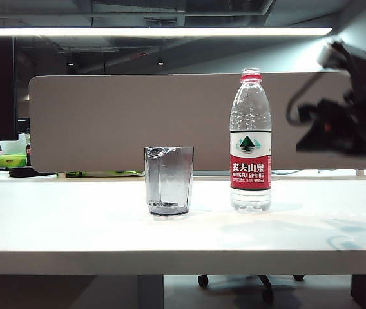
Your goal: Pick up the mineral water bottle on the table and pour water into the mug until it's half full.
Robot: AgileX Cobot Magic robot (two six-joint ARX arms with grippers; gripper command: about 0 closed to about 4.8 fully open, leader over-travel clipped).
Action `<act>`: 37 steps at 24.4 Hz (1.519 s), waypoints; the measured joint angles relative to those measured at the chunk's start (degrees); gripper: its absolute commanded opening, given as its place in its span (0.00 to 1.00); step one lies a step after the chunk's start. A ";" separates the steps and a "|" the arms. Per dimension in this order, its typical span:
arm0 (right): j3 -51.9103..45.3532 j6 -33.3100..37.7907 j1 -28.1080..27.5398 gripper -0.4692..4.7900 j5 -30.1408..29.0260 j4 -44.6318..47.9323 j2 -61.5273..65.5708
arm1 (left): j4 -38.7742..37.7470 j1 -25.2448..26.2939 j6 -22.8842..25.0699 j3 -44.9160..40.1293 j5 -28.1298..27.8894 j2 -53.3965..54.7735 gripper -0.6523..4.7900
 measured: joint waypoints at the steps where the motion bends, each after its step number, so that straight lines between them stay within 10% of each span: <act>1: -2.36 0.59 0.02 0.75 -0.07 3.58 0.92 | -0.04 0.00 0.00 0.00 -0.13 0.15 0.16; 4: -7.39 1.14 0.00 1.00 -0.07 14.34 3.50 | -0.09 0.00 0.00 0.00 -0.17 0.20 0.16; 28: 21.64 -0.52 2.19 1.00 -5.20 23.08 34.95 | -0.87 0.00 -0.02 0.00 -0.17 0.39 0.16; 31: 22.91 -0.52 2.16 0.70 -5.20 21.49 35.28 | -0.92 0.00 -0.02 0.00 -0.17 0.39 0.16; 37: 23.12 -0.83 2.16 0.60 -5.38 21.42 35.26 | -2.32 0.00 -0.02 0.00 -0.17 0.39 0.16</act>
